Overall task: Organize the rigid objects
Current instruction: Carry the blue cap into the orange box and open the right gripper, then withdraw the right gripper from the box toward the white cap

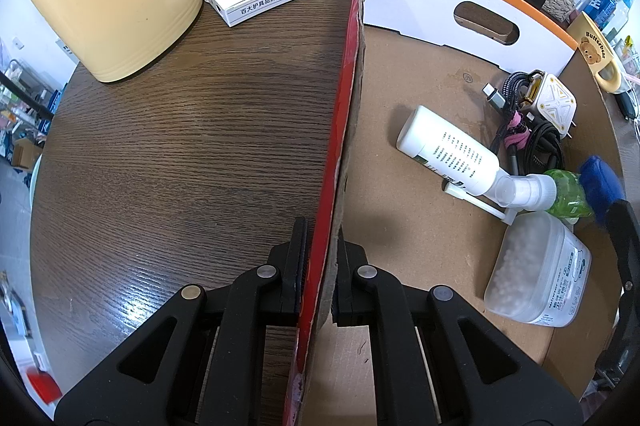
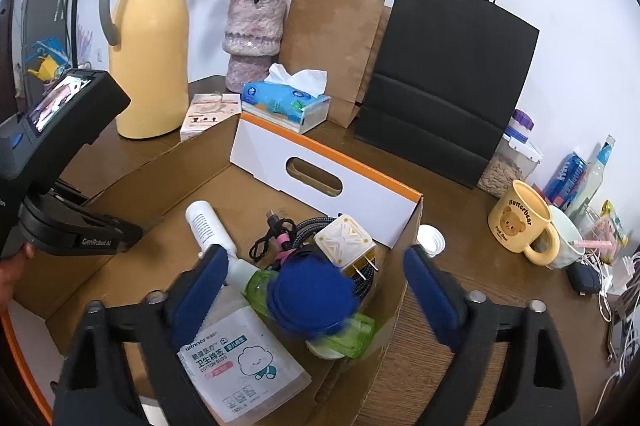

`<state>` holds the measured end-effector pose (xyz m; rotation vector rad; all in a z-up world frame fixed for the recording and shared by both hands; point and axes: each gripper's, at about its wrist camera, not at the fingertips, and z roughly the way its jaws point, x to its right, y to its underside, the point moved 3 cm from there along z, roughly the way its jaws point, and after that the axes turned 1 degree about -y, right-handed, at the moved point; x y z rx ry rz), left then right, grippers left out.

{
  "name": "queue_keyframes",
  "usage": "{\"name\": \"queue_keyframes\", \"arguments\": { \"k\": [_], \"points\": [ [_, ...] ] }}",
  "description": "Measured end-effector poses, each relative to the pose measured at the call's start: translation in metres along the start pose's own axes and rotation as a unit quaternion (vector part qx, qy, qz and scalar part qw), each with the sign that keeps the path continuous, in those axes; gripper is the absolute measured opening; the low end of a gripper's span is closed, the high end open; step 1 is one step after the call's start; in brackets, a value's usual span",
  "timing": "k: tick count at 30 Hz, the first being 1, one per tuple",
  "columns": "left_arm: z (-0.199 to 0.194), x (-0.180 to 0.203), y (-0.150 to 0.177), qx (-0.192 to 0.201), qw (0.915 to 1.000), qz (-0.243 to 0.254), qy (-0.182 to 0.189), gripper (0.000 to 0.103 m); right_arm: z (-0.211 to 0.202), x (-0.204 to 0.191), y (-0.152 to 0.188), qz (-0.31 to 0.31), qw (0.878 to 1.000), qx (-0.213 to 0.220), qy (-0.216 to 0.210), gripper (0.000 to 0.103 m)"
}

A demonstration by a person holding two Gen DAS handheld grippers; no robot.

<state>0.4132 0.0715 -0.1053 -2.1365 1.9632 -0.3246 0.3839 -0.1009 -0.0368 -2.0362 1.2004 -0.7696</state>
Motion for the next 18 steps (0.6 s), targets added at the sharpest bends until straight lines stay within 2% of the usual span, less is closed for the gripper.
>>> {"name": "queue_keyframes", "arguments": {
  "k": [18],
  "points": [
    [-0.0001,0.0001,-0.0001,0.0,1.0,0.0,0.0,0.004,-0.002,0.0054,-0.0018,0.007,1.0,0.004,0.004,0.094]
  ]
}}
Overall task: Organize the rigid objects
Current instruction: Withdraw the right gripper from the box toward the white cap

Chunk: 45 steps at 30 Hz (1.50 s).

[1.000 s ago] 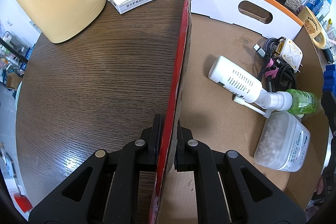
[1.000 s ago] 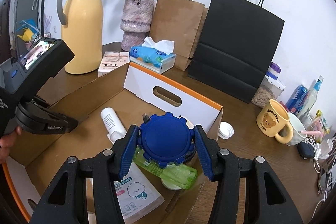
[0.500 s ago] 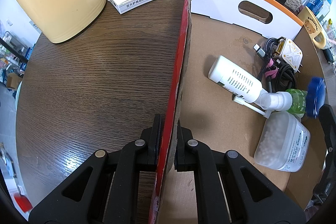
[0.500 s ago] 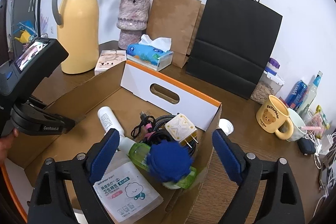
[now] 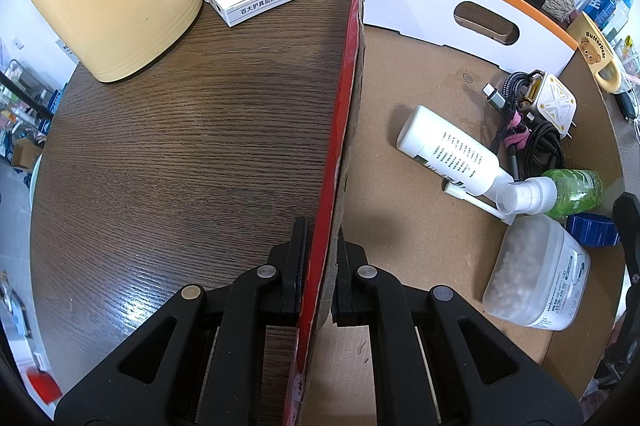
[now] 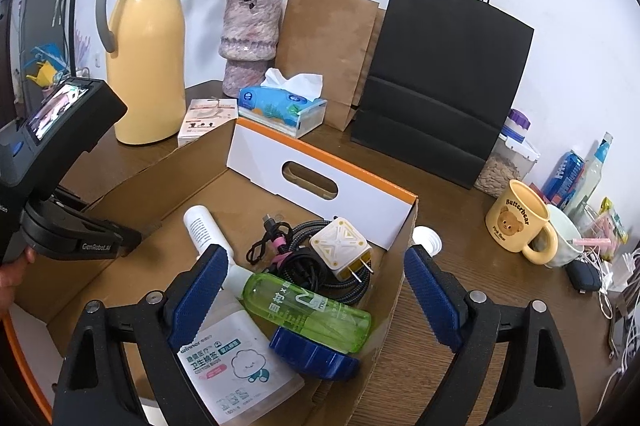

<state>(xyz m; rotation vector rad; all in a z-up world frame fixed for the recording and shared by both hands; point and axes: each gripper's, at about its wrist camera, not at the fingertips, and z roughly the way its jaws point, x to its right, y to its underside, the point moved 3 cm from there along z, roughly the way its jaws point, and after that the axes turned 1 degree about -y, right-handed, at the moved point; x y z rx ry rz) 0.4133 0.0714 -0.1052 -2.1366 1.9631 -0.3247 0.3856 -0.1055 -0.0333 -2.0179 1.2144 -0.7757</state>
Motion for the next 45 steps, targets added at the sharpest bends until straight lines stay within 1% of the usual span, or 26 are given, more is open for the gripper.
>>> {"name": "queue_keyframes", "arguments": {
  "k": [7,12,19,24,29,37,45],
  "points": [
    [0.0,0.0,0.0,0.0,1.0,0.0,0.0,0.004,-0.003,0.009,0.0,0.011,1.0,0.004,0.006,0.094],
    [0.0,0.0,0.0,0.0,1.0,0.0,0.0,0.004,-0.006,0.023,0.0,0.024,0.999,0.007,0.019,0.094],
    [0.0,0.0,0.0,0.0,1.0,0.0,0.0,0.004,-0.011,0.06,0.002,0.057,0.997,0.011,0.048,0.093],
    [0.0,0.001,0.0,0.0,1.0,0.0,0.0,0.004,-0.008,0.087,0.007,0.082,0.995,0.004,0.063,0.093],
    [0.0,0.0,0.0,0.0,1.0,0.0,0.0,0.004,0.001,0.108,0.013,0.097,0.992,-0.01,0.076,0.093],
    [0.0,0.0,0.0,0.0,1.0,0.0,0.0,0.004,0.022,0.136,0.029,0.121,0.989,-0.039,0.075,0.093],
    [0.0,0.001,0.0,0.0,1.0,0.0,0.0,0.004,0.056,0.15,0.041,0.134,0.987,-0.075,0.051,0.093]
  ]
}}
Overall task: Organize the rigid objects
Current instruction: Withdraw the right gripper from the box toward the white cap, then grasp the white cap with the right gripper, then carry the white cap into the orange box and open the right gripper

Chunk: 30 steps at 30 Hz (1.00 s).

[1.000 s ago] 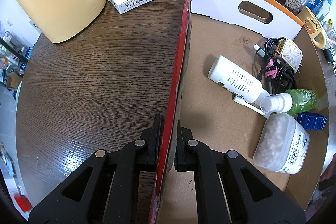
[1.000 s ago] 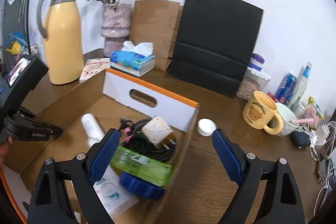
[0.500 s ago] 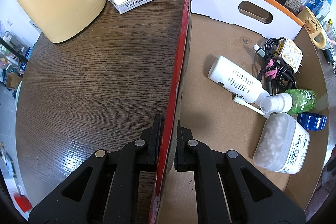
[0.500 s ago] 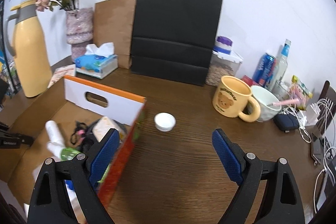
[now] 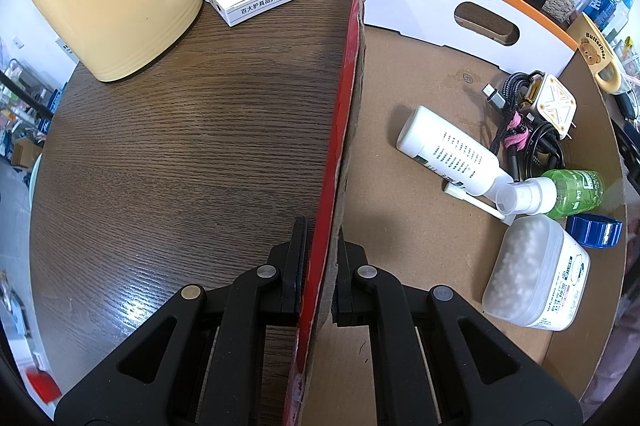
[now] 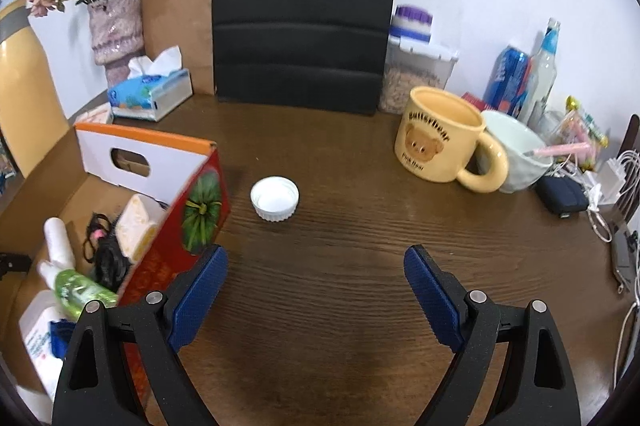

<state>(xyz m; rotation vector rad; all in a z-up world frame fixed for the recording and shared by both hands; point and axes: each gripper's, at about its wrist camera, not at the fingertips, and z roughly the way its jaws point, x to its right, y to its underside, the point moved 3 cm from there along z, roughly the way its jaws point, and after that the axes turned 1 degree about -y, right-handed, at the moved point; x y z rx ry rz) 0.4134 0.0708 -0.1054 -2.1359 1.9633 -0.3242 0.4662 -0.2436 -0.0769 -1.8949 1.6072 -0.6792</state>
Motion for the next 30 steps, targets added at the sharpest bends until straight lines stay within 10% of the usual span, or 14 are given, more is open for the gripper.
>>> {"name": "queue_keyframes", "arguments": {
  "k": [14,17,19,30],
  "points": [
    [0.0,0.0,0.0,0.0,1.0,-0.001,-0.001,0.004,0.086,0.001,-0.03,-0.047,0.996,-0.05,-0.048,0.093],
    [0.0,0.0,0.0,0.0,1.0,-0.001,-0.001,0.004,0.092,0.001,-0.038,-0.049,0.996,-0.046,-0.062,0.079],
    [0.0,0.0,0.0,0.0,1.0,-0.001,-0.001,0.004,0.095,-0.005,-0.039,-0.061,0.995,-0.05,-0.065,0.045],
    [0.0,0.001,0.0,0.0,1.0,-0.001,-0.001,0.004,0.063,-0.013,-0.037,-0.08,0.997,0.003,-0.015,0.044]
  ]
}}
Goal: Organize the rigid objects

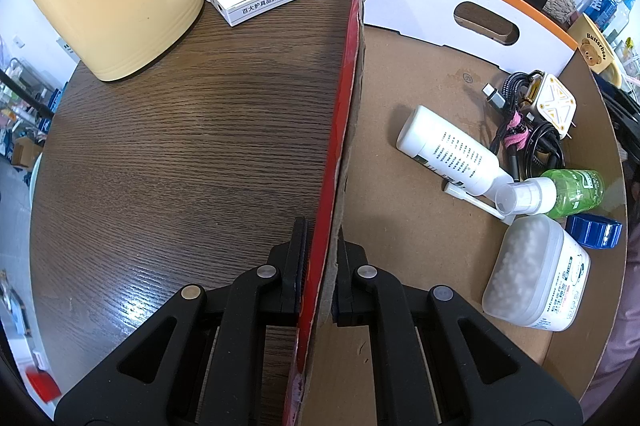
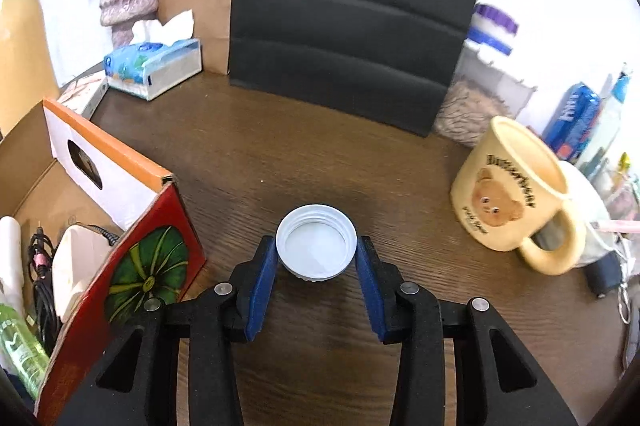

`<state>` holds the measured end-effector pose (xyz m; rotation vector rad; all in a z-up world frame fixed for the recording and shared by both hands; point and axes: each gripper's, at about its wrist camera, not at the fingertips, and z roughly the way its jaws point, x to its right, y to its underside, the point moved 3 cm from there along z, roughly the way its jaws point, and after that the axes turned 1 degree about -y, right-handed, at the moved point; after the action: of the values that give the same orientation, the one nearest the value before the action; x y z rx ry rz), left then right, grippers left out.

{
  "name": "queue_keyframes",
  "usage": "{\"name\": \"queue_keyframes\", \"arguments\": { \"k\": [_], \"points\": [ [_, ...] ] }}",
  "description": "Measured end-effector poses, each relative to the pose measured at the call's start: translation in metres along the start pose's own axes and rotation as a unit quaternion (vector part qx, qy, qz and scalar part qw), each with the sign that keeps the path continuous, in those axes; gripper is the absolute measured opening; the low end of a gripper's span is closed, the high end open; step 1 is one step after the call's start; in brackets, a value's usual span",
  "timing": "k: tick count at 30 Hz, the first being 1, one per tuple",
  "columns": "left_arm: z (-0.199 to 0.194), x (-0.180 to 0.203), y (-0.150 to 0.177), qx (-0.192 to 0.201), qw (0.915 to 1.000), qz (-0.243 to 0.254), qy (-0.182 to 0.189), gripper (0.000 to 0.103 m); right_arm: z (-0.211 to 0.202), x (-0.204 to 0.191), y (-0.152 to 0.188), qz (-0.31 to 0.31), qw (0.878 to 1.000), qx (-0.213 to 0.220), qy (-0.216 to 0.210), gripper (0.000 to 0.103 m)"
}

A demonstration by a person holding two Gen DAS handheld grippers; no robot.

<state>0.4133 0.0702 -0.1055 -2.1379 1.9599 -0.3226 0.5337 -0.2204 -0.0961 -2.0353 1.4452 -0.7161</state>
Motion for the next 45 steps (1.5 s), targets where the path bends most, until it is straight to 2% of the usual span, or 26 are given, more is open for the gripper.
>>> {"name": "queue_keyframes", "arguments": {
  "k": [6,12,17,22,23,25,26,34,39,41,44,45],
  "points": [
    [0.0,0.0,0.0,0.0,1.0,0.0,0.0,0.004,-0.056,-0.012,-0.004,0.005,0.998,0.063,0.017,0.044],
    [0.0,0.0,0.0,0.0,1.0,0.0,0.0,0.004,-0.105,-0.049,-0.01,-0.013,0.994,0.111,-0.006,0.044],
    [0.0,0.0,0.0,0.0,1.0,0.0,0.0,0.004,-0.126,-0.088,-0.009,-0.034,0.991,0.123,-0.039,0.044],
    [0.0,0.0,0.0,0.0,1.0,0.0,0.0,0.004,-0.126,-0.117,-0.002,-0.046,0.991,0.106,-0.065,0.046],
    [0.0,0.0,0.0,0.0,1.0,0.0,0.0,0.004,-0.125,-0.121,-0.001,-0.048,0.991,0.101,-0.068,0.049],
    [0.0,0.0,0.0,0.0,1.0,0.0,0.0,0.004,-0.123,-0.126,0.002,-0.049,0.992,0.095,-0.067,0.097],
    [0.0,0.0,0.0,0.0,1.0,0.0,0.0,0.004,-0.125,-0.127,0.003,-0.049,0.992,0.096,-0.065,0.102],
    [0.0,-0.001,0.0,0.0,1.0,-0.001,0.0,0.004,-0.138,-0.121,0.01,-0.019,0.993,0.104,-0.052,0.103],
    [0.0,0.0,0.0,-0.001,1.0,-0.002,-0.002,0.005,-0.165,-0.11,0.023,0.022,0.993,0.115,-0.027,0.103],
    [-0.005,0.002,-0.001,0.013,0.9999,0.005,-0.006,0.008,-0.182,-0.107,0.032,0.029,0.992,0.122,-0.023,0.103],
    [-0.029,0.007,-0.001,0.064,0.9978,0.014,-0.006,0.02,-0.21,-0.105,0.048,0.03,0.991,0.133,-0.016,0.103],
    [-0.039,0.007,0.001,0.079,0.9968,0.012,-0.003,0.032,-0.219,-0.104,0.053,0.032,0.99,0.137,-0.013,0.103]
  ]
}}
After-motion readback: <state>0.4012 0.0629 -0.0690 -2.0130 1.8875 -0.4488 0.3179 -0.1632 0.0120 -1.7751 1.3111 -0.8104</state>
